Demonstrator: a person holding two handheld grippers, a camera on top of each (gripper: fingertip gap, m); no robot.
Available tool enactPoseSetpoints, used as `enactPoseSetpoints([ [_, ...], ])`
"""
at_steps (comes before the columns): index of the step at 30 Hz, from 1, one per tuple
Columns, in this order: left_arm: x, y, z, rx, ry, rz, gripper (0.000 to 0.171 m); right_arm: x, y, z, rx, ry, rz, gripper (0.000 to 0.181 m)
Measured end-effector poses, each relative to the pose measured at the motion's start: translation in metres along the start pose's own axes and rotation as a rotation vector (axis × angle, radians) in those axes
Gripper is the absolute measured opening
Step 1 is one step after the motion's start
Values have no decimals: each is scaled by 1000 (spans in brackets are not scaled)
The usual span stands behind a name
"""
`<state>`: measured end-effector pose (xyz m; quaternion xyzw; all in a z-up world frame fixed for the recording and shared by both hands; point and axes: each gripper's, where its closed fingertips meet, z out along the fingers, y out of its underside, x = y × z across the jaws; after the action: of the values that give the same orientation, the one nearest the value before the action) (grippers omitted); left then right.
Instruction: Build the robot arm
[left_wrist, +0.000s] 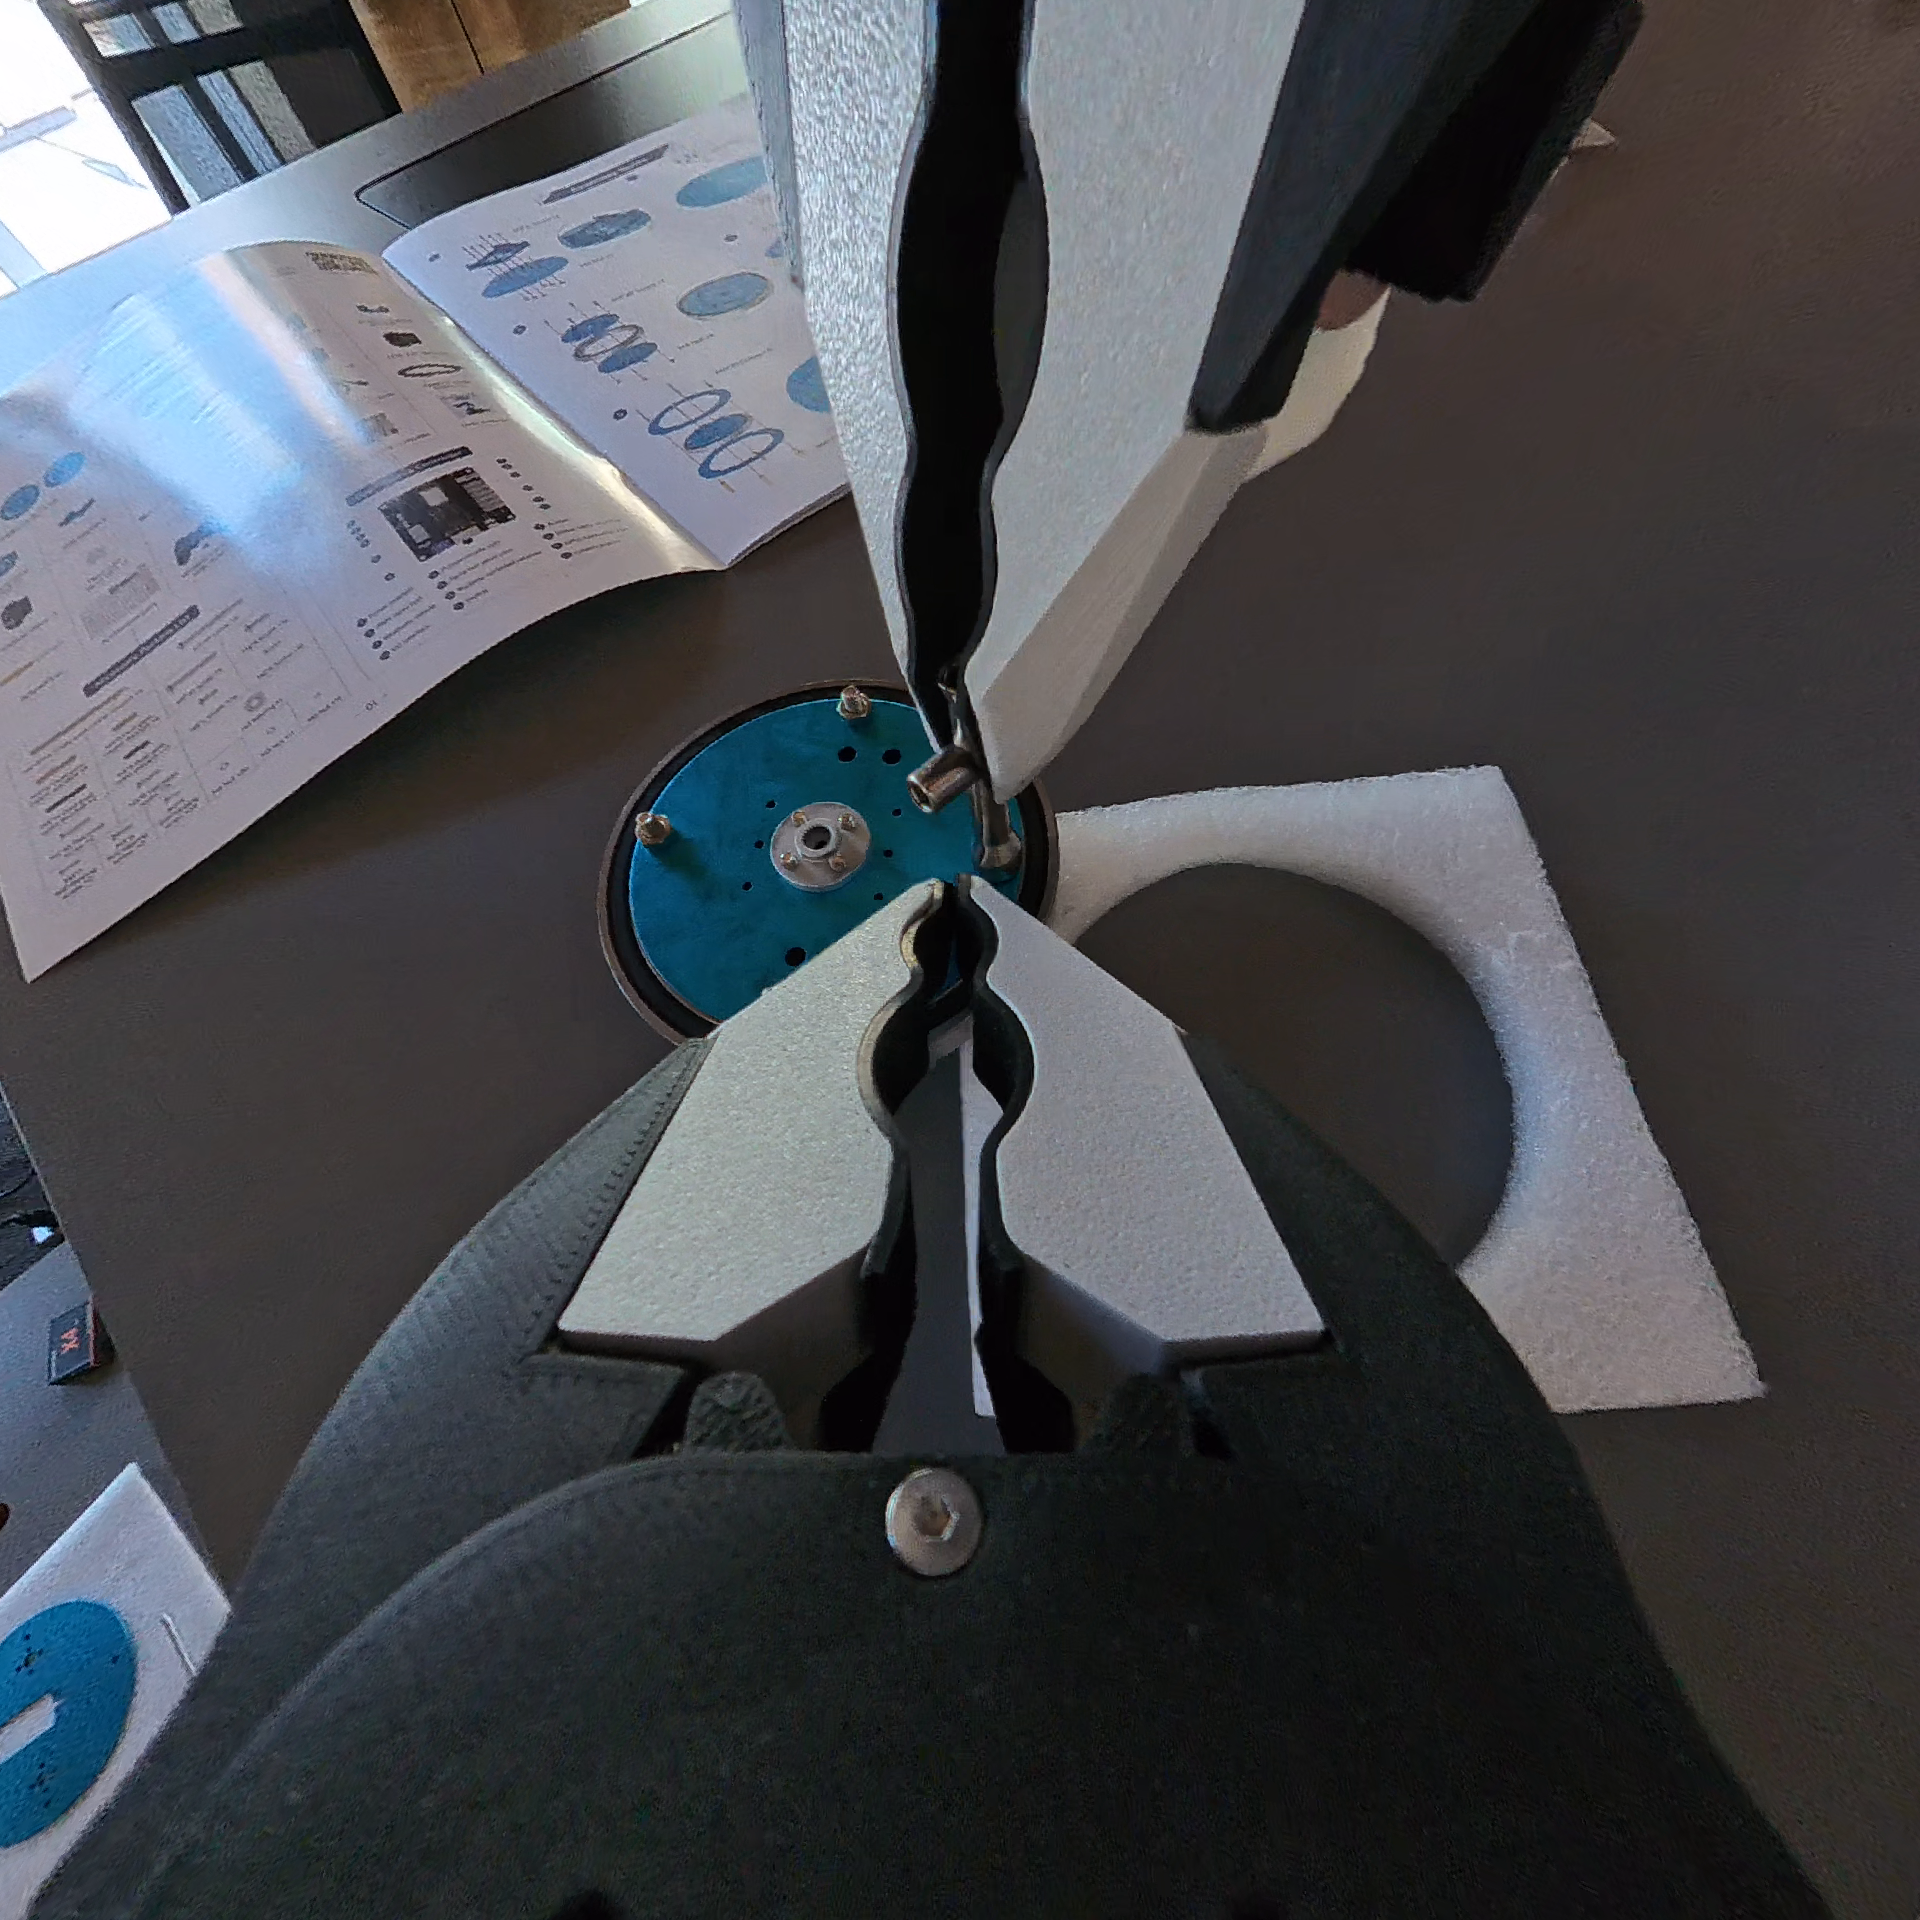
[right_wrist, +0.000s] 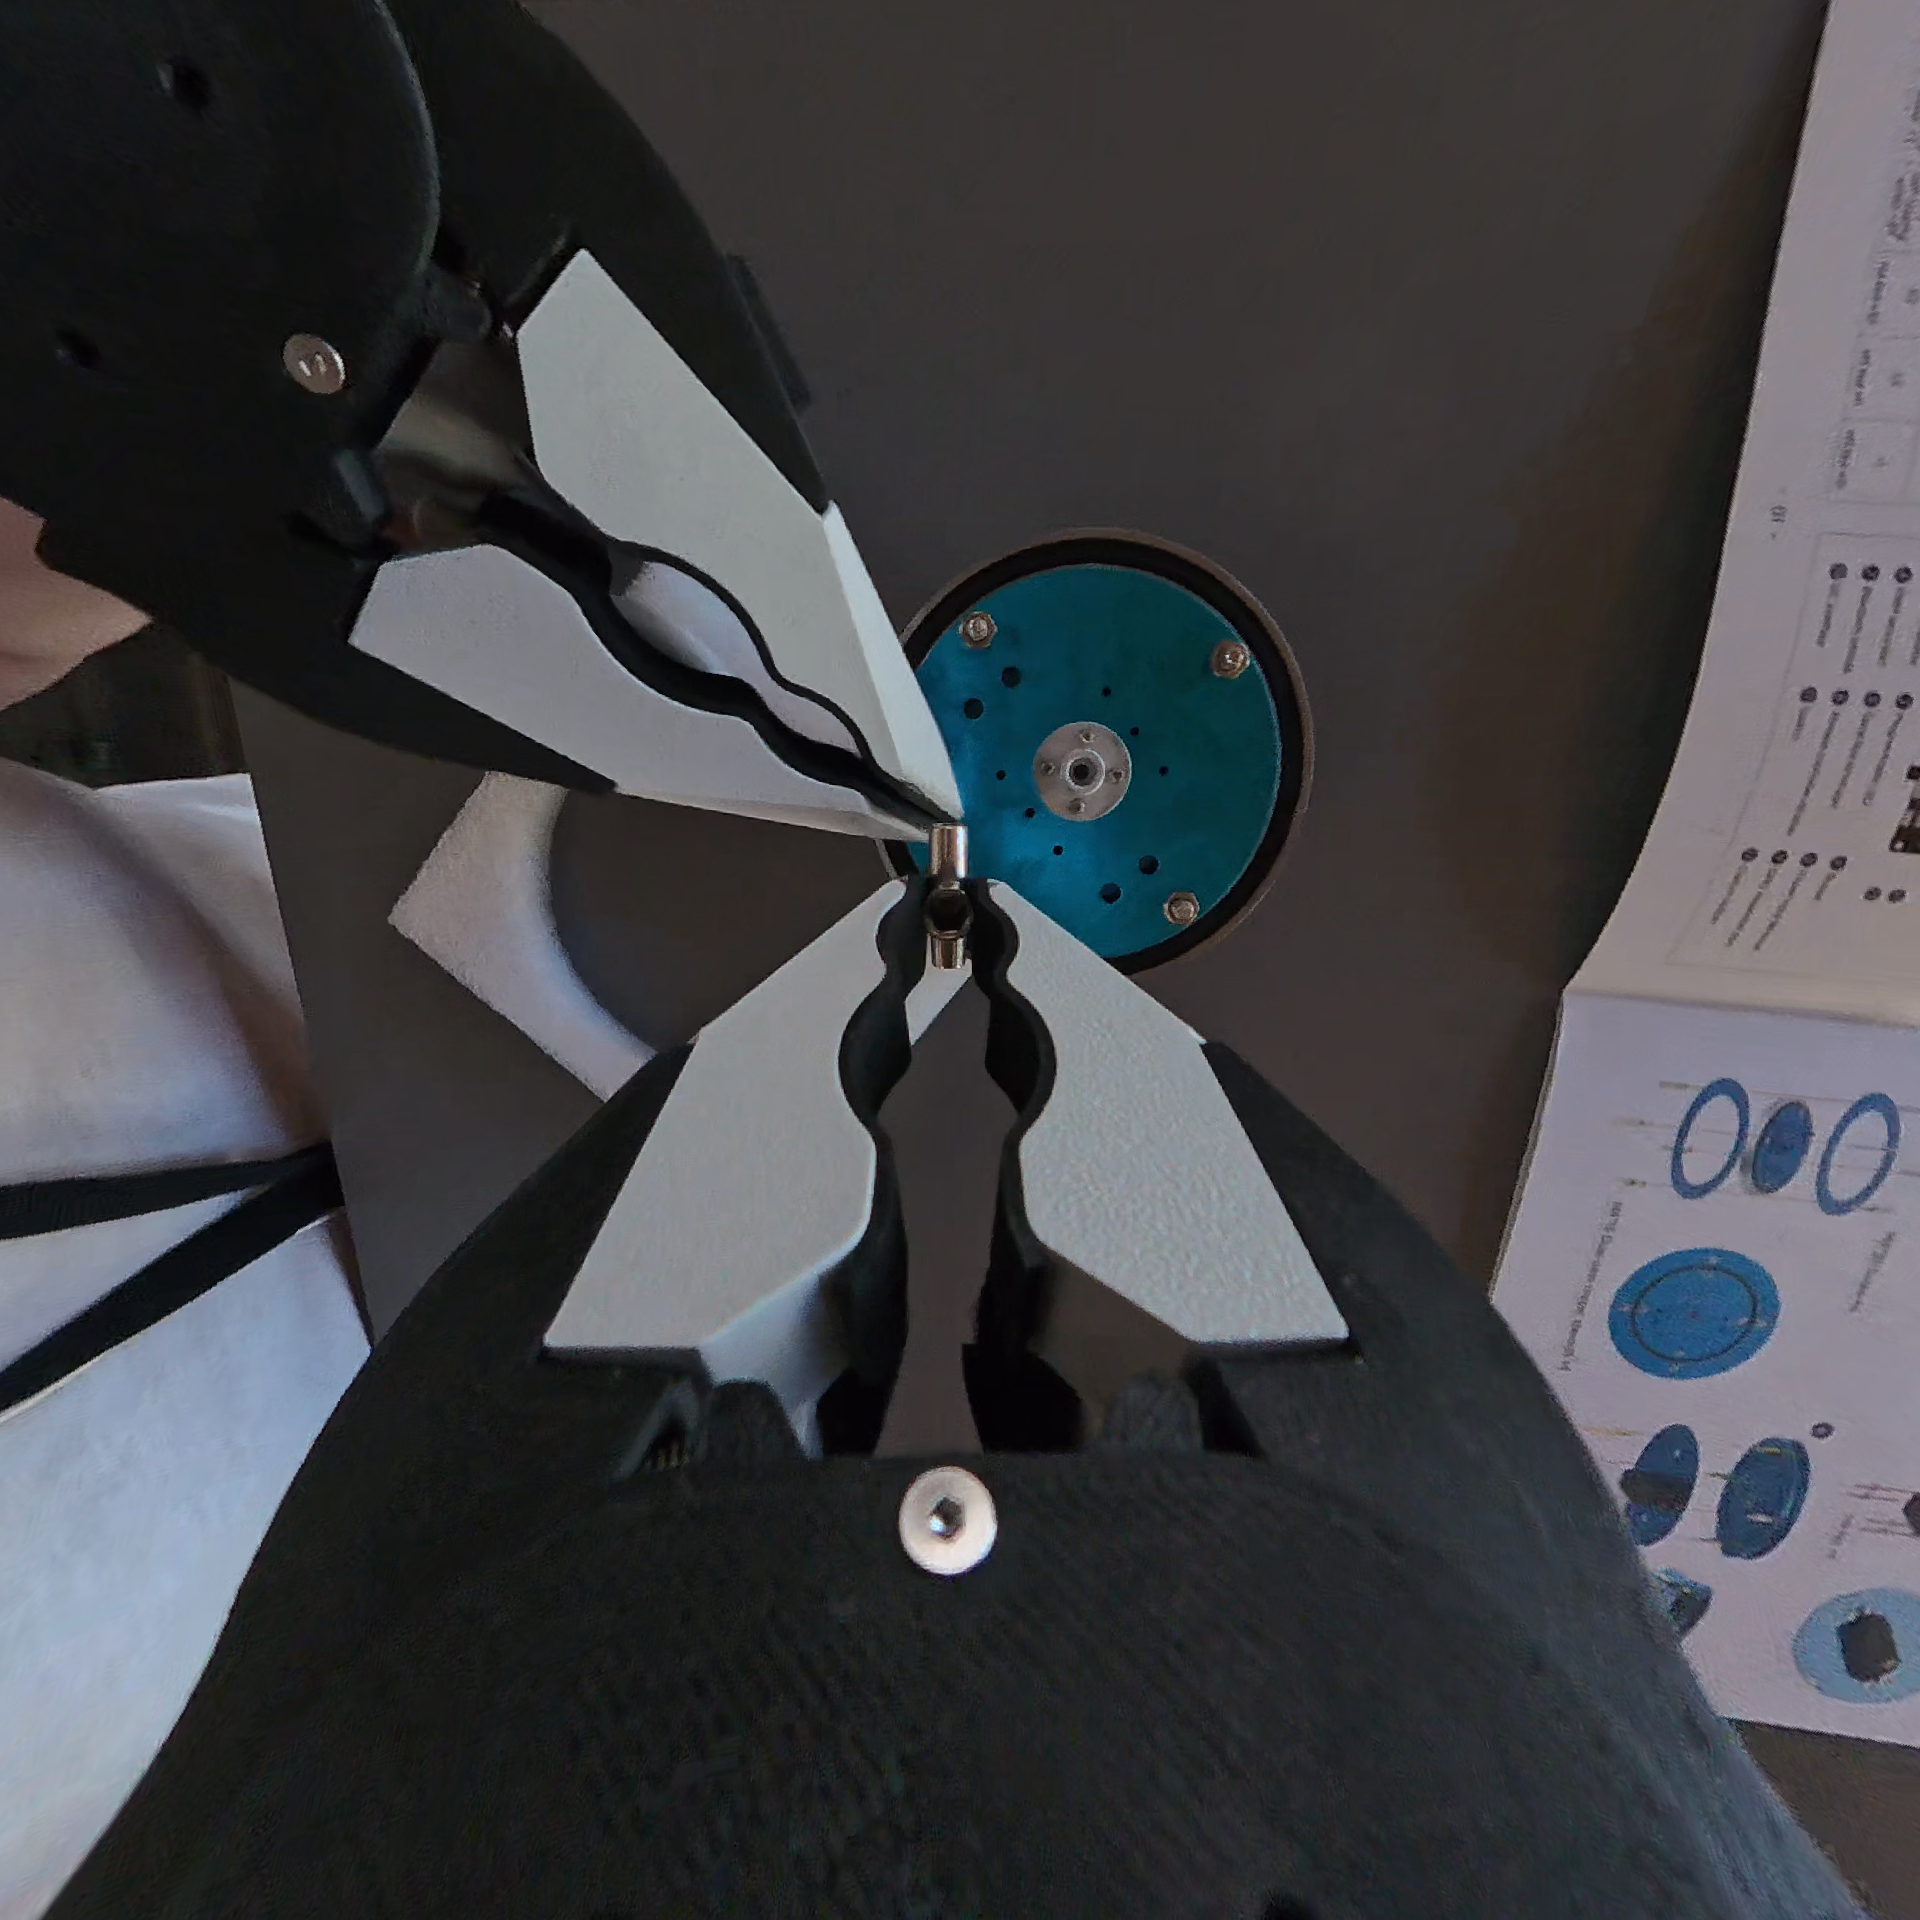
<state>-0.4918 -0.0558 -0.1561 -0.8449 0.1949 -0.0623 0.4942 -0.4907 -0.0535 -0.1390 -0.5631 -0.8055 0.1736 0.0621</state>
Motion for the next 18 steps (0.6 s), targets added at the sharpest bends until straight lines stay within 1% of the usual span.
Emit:
enactPoseSetpoints([
  [3,9,-2,-3,16,66,-25,7,0,0,0,9,20,13,7],
  [4,10,-4,-2,26,79,-35,13,0,-1,1,9,27,14,7],
  [7,10,-7,3,20,46,-4,20,0,-2,1,8,37,26,7],
  [11,6,-11,8,22,-25,55,9,0,-3,2,17,30,55,7],
  [15,7,-8,12,2,-17,47,10,0,-3,2,34,-10,60,8],
  [18,7,-8,14,-1,-21,77,9,-2,0,0,12,-51,-73,11],
])
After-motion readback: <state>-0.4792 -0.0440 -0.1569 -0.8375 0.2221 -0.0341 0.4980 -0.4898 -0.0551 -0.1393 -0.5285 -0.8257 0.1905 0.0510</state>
